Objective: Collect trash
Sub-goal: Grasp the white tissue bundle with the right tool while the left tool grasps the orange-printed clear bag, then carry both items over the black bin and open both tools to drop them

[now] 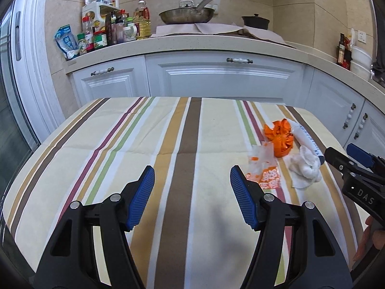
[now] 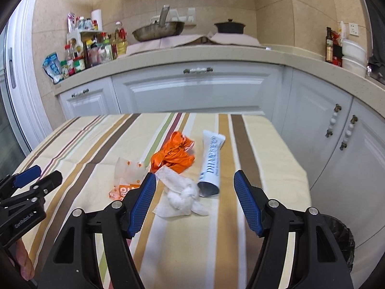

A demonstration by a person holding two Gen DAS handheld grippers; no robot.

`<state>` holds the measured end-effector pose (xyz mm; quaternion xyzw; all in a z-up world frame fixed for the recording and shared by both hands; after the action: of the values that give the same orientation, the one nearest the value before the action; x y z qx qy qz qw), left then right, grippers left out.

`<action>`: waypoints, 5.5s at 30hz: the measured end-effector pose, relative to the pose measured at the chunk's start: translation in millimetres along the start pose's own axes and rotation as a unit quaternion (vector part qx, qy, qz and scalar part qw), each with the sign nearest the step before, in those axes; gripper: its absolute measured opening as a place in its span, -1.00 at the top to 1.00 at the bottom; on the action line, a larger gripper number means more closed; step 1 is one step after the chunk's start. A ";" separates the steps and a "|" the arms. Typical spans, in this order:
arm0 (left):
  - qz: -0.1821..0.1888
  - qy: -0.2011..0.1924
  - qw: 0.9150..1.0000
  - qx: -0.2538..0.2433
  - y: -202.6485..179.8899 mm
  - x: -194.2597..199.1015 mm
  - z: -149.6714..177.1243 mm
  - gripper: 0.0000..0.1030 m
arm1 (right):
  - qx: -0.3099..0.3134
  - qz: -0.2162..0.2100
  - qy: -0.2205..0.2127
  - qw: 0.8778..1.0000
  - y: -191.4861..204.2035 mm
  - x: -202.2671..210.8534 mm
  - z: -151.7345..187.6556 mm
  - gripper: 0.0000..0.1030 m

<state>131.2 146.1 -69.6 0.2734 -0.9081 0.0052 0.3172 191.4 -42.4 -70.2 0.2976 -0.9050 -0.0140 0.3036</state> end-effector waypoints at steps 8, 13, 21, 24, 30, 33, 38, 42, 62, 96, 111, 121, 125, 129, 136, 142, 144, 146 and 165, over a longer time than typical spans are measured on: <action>0.005 0.019 1.000 0.007 4.3 -18.2 0.7 -0.25 | -0.022 0.003 0.073 0.997 -1.7 -34.3 3.9 -0.27; 0.012 0.023 1.000 0.005 0.9 -22.8 2.2 -0.26 | -0.031 -0.002 0.100 0.994 -3.8 -46.1 9.2 -0.05; 0.024 0.027 0.999 0.000 -10.6 -23.9 2.9 -0.31 | -0.030 -0.027 0.106 0.994 -1.7 -48.1 9.1 0.39; 0.030 0.021 0.999 -0.006 -18.6 -20.0 2.8 -0.37 | -0.019 -0.026 0.089 0.996 1.9 -38.9 8.7 0.40; 0.057 0.030 0.998 -0.016 -40.0 -19.1 -0.2 -0.38 | -0.010 -0.017 0.040 0.999 -3.5 -8.1 3.3 0.41; 0.055 0.024 0.998 -0.026 -51.7 -19.2 -1.6 -0.38 | -0.013 -0.007 0.024 1.000 -12.7 4.3 0.7 0.41; 0.050 0.024 0.998 -0.044 -73.9 -26.3 -6.4 -0.38 | -0.026 0.005 0.009 1.000 -33.9 16.9 2.8 0.41; 0.045 0.028 0.997 -0.049 -88.9 -33.7 -11.1 -0.38 | -0.037 0.008 0.005 0.999 -49.5 20.2 5.6 0.41; 0.059 0.047 0.995 -0.059 -102.1 -45.5 -11.1 0.74 | -0.046 0.018 -0.008 0.999 -76.1 30.1 9.2 0.41; 0.145 -0.034 0.985 -0.093 -94.9 92.7 15.8 0.79 | -0.041 0.091 -0.046 0.994 -49.5 134.8 48.3 0.41; 0.220 -0.043 0.964 -0.145 -165.8 141.7 37.3 0.79 | -0.076 0.164 -0.063 0.982 -87.7 197.8 78.1 0.41; 0.249 -0.055 0.950 -0.181 -237.9 155.2 47.0 0.79 | -0.106 0.202 -0.067 0.971 -136.6 221.7 94.1 0.41; 0.252 -0.060 0.947 -0.190 -262.9 158.5 47.4 0.79 | -0.115 0.209 -0.072 0.969 -155.0 226.5 97.4 0.41; 0.257 -0.070 0.943 -0.199 -288.6 162.4 45.3 0.79 | -0.123 0.209 -0.074 0.967 -174.4 224.4 98.2 0.41; 0.250 -0.078 0.941 -0.216 -323.8 157.2 49.5 0.78 | -0.136 0.200 -0.069 0.968 -200.9 210.6 101.1 0.41; 0.241 -0.067 0.942 -0.226 -345.2 141.4 51.9 0.75 | -0.145 0.196 -0.061 0.968 -219.6 194.9 105.4 0.40; 0.238 -0.061 0.943 -0.225 -350.1 135.6 51.7 0.70 | -0.148 0.196 -0.061 0.967 -225.6 191.0 106.6 0.40; 0.234 -0.057 0.944 -0.225 -354.0 129.5 51.9 0.69 | -0.150 0.196 -0.061 0.967 -230.8 186.3 106.7 0.40; 0.230 -0.053 0.950 -0.207 -349.6 121.4 43.3 -0.22 | -0.153 0.209 -0.070 0.963 -238.4 183.4 102.7 -0.14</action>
<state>202.3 -219.1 -91.3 -0.0145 -0.9431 -0.1243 0.3081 143.4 -354.7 -103.8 0.0504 -0.9532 -0.1088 0.2777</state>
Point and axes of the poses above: each gripper's, at about its wrist camera, not at the fingertips, and x roughly against the way its jaws point, y to its left, z to its underside, the point moved 1 cm from there along -x, roughly the way its jaws point, and after that the axes turned 14 degrees about -z, right-handed, at the moved point
